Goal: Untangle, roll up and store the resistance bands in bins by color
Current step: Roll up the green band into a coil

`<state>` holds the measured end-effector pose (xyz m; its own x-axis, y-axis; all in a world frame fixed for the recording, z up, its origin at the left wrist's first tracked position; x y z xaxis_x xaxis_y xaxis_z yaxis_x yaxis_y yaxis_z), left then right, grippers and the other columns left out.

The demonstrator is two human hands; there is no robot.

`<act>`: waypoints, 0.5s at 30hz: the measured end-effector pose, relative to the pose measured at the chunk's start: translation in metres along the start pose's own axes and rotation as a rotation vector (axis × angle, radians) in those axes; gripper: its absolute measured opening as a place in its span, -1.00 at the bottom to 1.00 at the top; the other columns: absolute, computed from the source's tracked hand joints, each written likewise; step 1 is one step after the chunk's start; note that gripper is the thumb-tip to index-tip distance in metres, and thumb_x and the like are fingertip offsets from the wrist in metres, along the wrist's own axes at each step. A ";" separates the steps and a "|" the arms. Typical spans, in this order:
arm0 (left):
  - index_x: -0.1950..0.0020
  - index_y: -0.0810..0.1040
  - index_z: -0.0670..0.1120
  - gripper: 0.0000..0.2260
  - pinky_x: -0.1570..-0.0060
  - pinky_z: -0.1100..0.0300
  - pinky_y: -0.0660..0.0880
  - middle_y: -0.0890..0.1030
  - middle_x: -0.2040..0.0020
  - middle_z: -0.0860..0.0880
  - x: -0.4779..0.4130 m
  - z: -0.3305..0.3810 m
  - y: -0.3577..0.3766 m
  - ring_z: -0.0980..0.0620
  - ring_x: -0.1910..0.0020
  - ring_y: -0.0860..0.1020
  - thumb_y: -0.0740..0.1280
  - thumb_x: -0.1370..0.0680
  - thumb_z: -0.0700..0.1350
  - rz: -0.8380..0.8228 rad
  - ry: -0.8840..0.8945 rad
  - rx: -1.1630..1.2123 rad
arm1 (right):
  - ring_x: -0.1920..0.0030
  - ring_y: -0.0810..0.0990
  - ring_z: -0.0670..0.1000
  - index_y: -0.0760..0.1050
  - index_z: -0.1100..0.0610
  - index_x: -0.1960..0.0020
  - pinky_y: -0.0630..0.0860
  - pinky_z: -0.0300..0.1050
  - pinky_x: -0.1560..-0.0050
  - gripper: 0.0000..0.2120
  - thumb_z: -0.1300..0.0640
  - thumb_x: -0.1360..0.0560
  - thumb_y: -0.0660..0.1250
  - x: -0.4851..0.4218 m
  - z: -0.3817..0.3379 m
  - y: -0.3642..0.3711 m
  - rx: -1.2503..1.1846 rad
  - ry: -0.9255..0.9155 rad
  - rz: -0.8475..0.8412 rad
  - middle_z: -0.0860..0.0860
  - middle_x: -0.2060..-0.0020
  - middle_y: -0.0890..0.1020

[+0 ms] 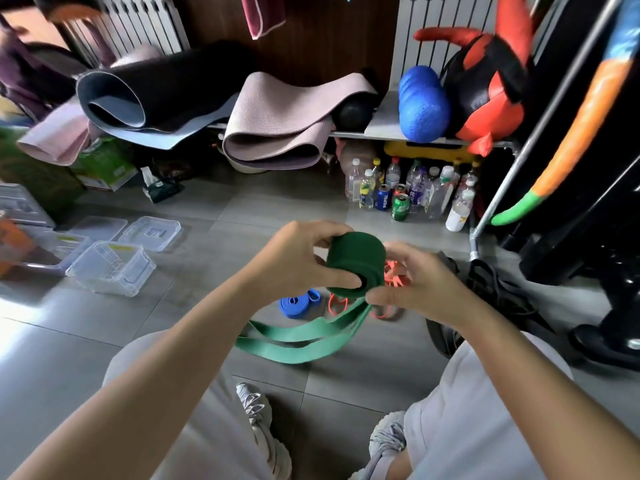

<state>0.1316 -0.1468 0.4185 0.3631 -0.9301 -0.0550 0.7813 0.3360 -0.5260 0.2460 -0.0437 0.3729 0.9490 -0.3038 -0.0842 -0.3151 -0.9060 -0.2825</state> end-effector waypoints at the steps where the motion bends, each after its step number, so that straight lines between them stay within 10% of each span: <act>1: 0.04 0.59 0.08 -0.60 0.00 0.09 0.59 0.65 0.06 0.09 0.001 -0.003 0.000 0.16 0.01 0.60 0.56 -0.26 -0.31 0.028 0.000 0.074 | -0.14 0.57 -0.13 0.48 0.03 -0.20 0.47 -0.25 -0.12 -0.43 0.03 -0.24 0.59 0.001 0.011 0.006 -0.036 0.018 0.004 -0.09 -0.08 0.63; 5: -0.04 0.59 -0.04 -0.62 -0.02 0.12 0.57 0.69 0.07 -0.02 0.001 -0.006 0.000 0.02 0.06 0.65 0.50 -0.26 -0.26 0.115 0.021 0.401 | -0.02 0.61 -0.03 0.48 0.19 -0.08 0.52 -0.04 -0.10 -0.44 0.05 -0.16 0.57 0.003 0.047 0.029 -0.159 0.105 0.115 0.02 0.03 0.64; 9: -0.14 0.56 -0.18 -0.67 0.06 0.16 0.55 0.67 0.06 -0.08 -0.006 0.008 -0.010 -0.02 0.08 0.62 0.37 -0.38 -0.29 0.132 0.104 0.705 | 0.35 0.58 -0.16 0.50 0.21 0.05 0.49 -0.33 0.32 -0.72 0.39 -0.29 0.46 -0.006 0.034 0.025 -0.407 0.075 0.256 0.00 0.28 0.64; 15: -0.06 0.58 -0.17 -0.78 0.06 0.19 0.56 0.67 0.07 -0.06 -0.023 0.016 -0.047 0.03 0.06 0.63 0.33 -0.42 -0.22 0.275 0.119 0.917 | 0.33 0.55 -0.17 0.53 0.10 0.01 0.50 -0.25 0.22 -0.73 0.39 -0.39 0.40 -0.027 -0.028 -0.017 -0.385 -0.041 0.248 -0.14 0.38 0.61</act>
<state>0.0945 -0.1394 0.4580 0.5783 -0.7934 -0.1899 0.7877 0.4824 0.3832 0.2249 -0.0285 0.4070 0.8415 -0.5205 -0.1448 -0.5061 -0.8532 0.1258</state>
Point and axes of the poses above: each hand's wrist, its own x-axis away from the middle knuckle, its own y-axis out of the palm, z = x × y, the point moved 6 cm from there along -x, towards the middle knuckle
